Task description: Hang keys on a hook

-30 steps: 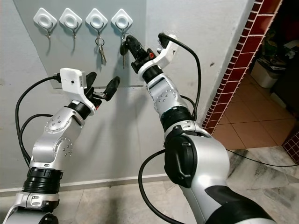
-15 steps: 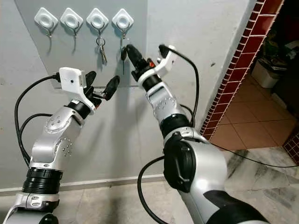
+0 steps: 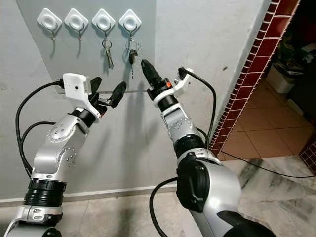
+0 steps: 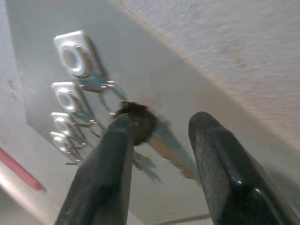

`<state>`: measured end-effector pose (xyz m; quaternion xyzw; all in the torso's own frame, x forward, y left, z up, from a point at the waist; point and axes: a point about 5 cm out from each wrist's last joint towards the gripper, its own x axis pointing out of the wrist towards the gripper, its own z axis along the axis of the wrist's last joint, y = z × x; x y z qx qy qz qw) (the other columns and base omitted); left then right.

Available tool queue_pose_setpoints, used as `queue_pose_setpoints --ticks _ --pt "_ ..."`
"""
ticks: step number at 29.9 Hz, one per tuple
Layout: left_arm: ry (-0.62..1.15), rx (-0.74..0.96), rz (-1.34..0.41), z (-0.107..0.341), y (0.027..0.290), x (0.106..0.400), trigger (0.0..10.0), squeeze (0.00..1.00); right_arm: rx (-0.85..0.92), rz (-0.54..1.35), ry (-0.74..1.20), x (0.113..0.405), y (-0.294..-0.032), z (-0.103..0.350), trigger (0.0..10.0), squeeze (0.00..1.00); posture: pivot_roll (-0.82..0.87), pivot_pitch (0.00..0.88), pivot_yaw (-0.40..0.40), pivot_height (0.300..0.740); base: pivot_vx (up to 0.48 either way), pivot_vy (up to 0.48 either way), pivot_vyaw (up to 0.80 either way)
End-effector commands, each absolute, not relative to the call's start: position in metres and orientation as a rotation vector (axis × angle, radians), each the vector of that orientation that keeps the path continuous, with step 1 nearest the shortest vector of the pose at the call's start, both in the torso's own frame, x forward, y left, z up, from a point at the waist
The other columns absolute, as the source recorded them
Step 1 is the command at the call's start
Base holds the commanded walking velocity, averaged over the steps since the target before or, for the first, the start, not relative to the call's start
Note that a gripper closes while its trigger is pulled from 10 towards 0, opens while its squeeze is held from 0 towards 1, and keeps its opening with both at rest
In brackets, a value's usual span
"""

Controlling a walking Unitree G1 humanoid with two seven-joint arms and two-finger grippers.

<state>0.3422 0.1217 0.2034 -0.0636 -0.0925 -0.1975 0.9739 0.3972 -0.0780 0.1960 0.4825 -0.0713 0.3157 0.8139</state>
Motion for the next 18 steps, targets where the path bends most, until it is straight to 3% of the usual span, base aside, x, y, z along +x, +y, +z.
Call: queue_pose_setpoints --ticks 1,8,9,18 --pt "-0.189 -0.114 -0.395 0.204 0.121 0.342 10.0 0.0 1.01 0.676 -0.168 0.397 -0.085 0.195 10.0 1.0 -0.05 0.005 0.016 0.74 0.0 0.0 0.0" --pt "-0.186 -0.095 -0.382 0.2 0.122 0.343 10.0 0.0 0.996 0.626 -0.141 0.391 -0.102 0.173 10.0 1.0 -0.05 0.008 0.017 0.74 0.0 0.0 0.0" --pt "-0.186 -0.09 -0.374 0.199 0.122 0.343 10.0 0.0 0.989 0.614 -0.135 0.389 -0.106 0.167 10.0 0.0 -0.05 0.008 0.017 0.74 0.0 0.0 0.0" --pt "-0.155 -0.075 -0.328 0.183 0.127 0.344 10.0 0.0 0.982 0.512 -0.082 0.371 -0.134 0.125 10.0 0.0 -0.05 0.007 0.018 0.74 0.0 0.0 0.0"
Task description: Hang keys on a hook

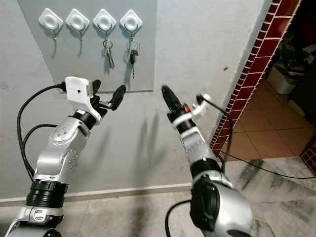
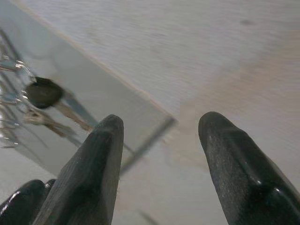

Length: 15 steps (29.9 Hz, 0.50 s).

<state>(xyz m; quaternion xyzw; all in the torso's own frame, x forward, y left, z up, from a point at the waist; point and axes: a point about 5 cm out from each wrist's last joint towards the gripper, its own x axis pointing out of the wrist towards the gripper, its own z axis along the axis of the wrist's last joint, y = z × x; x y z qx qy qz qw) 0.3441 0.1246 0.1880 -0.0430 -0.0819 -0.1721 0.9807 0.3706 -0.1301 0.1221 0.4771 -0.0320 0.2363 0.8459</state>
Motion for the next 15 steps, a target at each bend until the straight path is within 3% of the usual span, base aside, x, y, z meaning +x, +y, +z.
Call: queue_pose_setpoints --ticks 1,15 --pt "-0.15 -0.072 -0.322 0.181 0.127 0.344 10.0 0.0 0.983 0.498 -0.074 0.368 -0.137 0.121 10.0 0.0 -0.06 0.006 0.019 0.74 0.0 0.0 0.0" --pt "-0.093 -0.033 -0.281 0.153 0.129 0.339 10.0 0.0 0.96 0.287 0.038 0.32 -0.185 0.056 10.0 0.02 -0.07 0.0 0.023 0.74 0.0 0.0 0.0"
